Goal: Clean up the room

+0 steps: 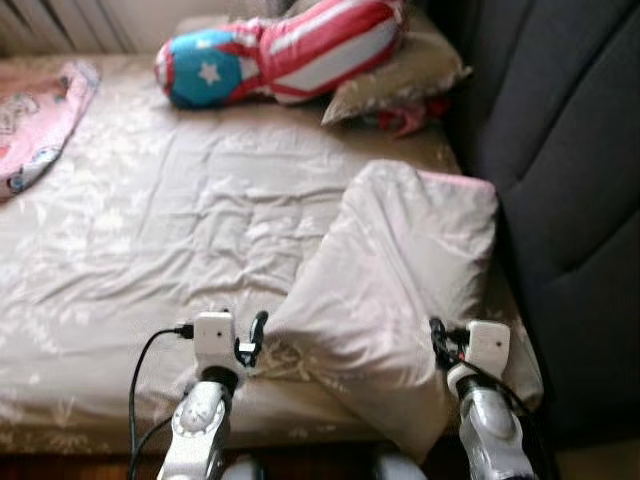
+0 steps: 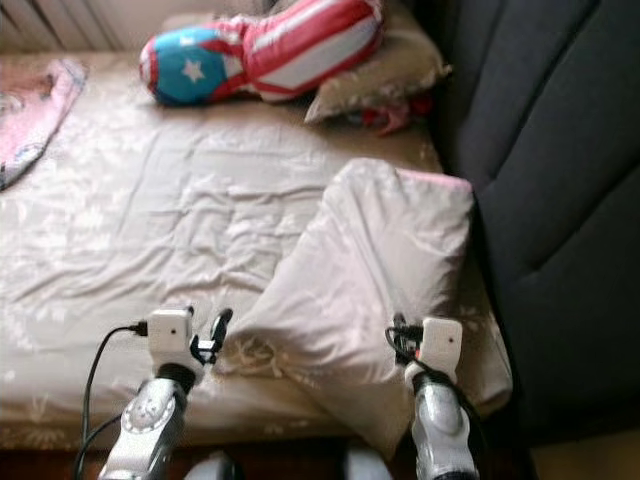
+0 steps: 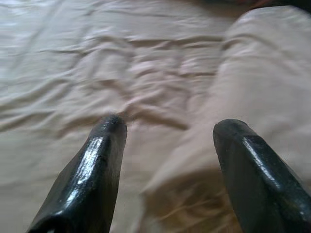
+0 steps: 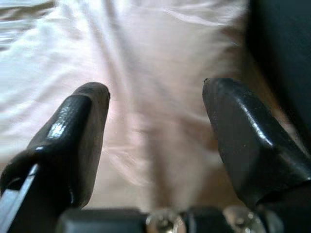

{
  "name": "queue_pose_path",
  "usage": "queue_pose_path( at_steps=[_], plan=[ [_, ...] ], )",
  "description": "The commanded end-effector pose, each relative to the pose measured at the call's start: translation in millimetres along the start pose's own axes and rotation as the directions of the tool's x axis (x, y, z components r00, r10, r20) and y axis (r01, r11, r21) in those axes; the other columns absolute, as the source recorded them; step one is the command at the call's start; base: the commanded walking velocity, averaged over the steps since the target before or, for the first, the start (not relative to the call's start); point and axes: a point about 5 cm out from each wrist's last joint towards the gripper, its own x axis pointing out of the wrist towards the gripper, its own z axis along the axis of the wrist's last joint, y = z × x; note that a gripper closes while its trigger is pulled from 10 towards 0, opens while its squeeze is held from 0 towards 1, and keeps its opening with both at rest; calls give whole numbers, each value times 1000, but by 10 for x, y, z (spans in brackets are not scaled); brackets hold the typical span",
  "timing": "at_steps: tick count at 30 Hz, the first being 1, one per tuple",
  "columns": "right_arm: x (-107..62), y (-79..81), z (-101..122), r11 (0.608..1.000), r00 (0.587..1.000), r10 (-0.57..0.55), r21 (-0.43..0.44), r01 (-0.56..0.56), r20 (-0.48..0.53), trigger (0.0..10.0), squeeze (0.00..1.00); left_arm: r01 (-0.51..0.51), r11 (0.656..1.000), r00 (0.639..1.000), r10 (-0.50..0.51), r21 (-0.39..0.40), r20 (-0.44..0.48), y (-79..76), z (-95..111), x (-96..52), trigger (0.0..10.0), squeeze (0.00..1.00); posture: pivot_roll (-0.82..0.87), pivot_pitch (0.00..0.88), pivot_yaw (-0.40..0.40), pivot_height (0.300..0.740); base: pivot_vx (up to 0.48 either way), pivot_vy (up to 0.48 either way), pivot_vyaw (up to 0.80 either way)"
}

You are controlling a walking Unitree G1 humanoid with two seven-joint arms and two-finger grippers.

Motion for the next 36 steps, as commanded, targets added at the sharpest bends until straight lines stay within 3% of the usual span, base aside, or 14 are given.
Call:
queue_pose_path(
  at_steps=[1,2,3,13,15,23,31,32,36],
  plan=[
    [-79,-33,-160,1000,997,-11,-16,9,-75,10000,0,-8,1000,999,8,-5,-37,6,-82,-49,10000,0,-152,181,4,671,0,0,0],
    [-76,-47,-168,1000,996,-11,-10,10,-84,10000,643,-7,1000,999,7,-4,-38,7,-83,-51,10000,0,-152,181,4,671,0,0,0],
    [-69,-67,-178,1000,995,-11,-2,10,-98,10000,1000,-6,1000,999,6,-3,-39,8,-85,-53,10000,0,-152,181,4,671,0,0,0],
    [10,-209,-174,997,983,-70,9,73,-168,10000,1000,-2,1000,999,2,6,-37,40,-73,-88,10000,0,-120,202,25,671,0,0,0],
    [41,-237,-173,995,976,-83,45,94,-202,10000,1000,4,1000,999,-3,15,-32,57,-53,-99,10000,0,-106,212,35,671,0,0,0],
    [85,-226,-179,988,966,-48,129,83,-255,10000,1000,17,999,1000,-16,42,-20,123,14,-132,10000,0,-69,237,73,671,0,0,0],
    [46,-184,-294,991,937,0,127,48,-350,10000,1000,38,996,999,-36,75,-28,182,49,-186,10000,0,-56,254,103,671,0,0,0],
    [8,-196,-354,992,922,-10,109,56,-386,10000,0,46,995,999,-44,84,-30,191,61,-198,10000,0,-40,263,118,671,0,0,0],
    [-53,-207,-438,993,906,-22,94,68,-423,10000,0,58,993,998,-55,98,-34,211,81,-227,10000,0,-31,272,132,671,0,0,0]
  ],
)
